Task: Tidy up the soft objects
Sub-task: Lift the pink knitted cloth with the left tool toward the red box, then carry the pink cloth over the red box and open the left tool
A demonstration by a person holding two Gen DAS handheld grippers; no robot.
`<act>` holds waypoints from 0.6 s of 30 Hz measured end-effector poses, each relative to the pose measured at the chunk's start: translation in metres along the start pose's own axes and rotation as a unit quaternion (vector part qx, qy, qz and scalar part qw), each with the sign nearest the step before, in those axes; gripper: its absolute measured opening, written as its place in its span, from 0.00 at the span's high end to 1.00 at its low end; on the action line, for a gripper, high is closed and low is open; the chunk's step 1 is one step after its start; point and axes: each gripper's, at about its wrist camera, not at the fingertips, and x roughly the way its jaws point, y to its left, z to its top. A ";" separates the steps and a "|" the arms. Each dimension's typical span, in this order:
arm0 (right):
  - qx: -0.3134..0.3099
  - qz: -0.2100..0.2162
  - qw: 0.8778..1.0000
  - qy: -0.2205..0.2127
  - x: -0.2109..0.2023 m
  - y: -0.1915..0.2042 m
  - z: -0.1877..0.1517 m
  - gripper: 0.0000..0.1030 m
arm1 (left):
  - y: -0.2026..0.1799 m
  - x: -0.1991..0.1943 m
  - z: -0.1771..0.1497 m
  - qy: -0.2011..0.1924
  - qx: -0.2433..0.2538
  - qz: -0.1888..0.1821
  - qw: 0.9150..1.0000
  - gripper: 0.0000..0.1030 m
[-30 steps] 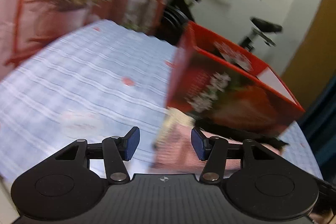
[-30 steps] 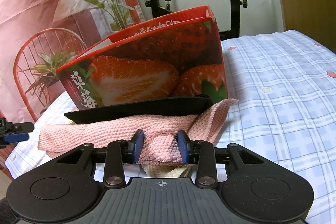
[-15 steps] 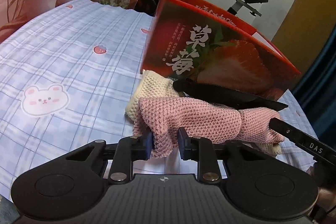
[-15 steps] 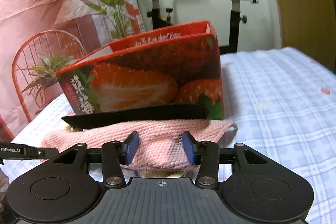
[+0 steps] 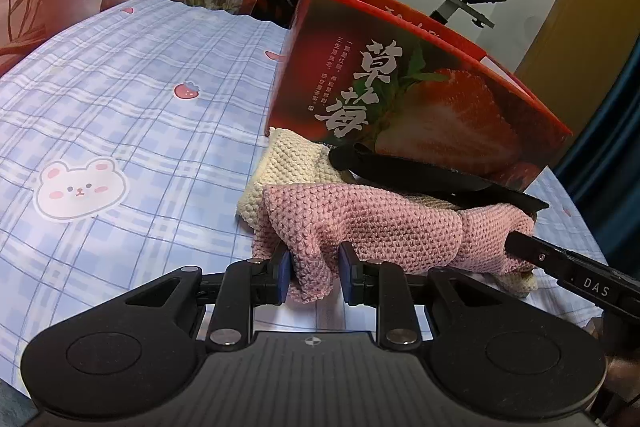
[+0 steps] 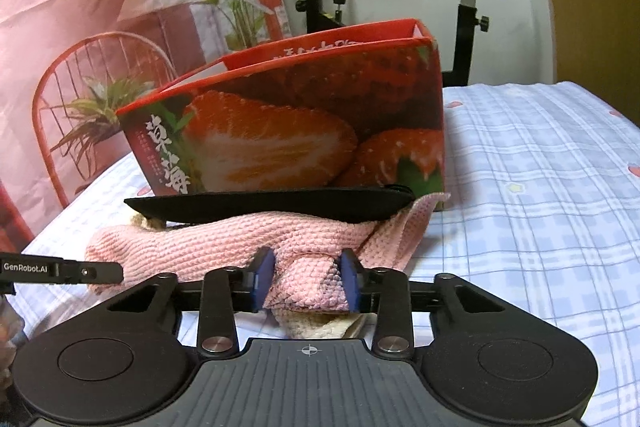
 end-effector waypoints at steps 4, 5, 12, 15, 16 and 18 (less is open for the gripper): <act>-0.003 0.000 1.000 -0.011 -0.008 0.004 0.003 0.80 | -0.003 -0.005 0.000 -0.002 0.004 -0.001 1.000 0.83; -0.005 0.001 1.000 -0.016 -0.011 0.006 0.004 0.81 | -0.004 -0.008 0.000 -0.005 0.006 -0.003 1.000 0.83; -0.020 0.019 0.997 -0.072 -0.044 0.017 0.020 0.83 | -0.017 -0.049 0.009 -0.072 0.042 -0.028 0.996 0.85; -0.016 0.020 0.995 -0.095 -0.059 0.017 0.028 0.83 | -0.025 -0.066 0.016 -0.096 0.062 -0.033 0.993 0.85; -0.014 0.022 0.994 -0.102 -0.063 0.017 0.031 0.83 | -0.027 -0.070 0.019 -0.102 0.066 -0.034 0.992 0.85; -0.014 0.024 0.993 -0.112 -0.069 0.018 0.038 0.83 | -0.031 -0.076 0.029 -0.110 0.072 -0.031 0.991 0.86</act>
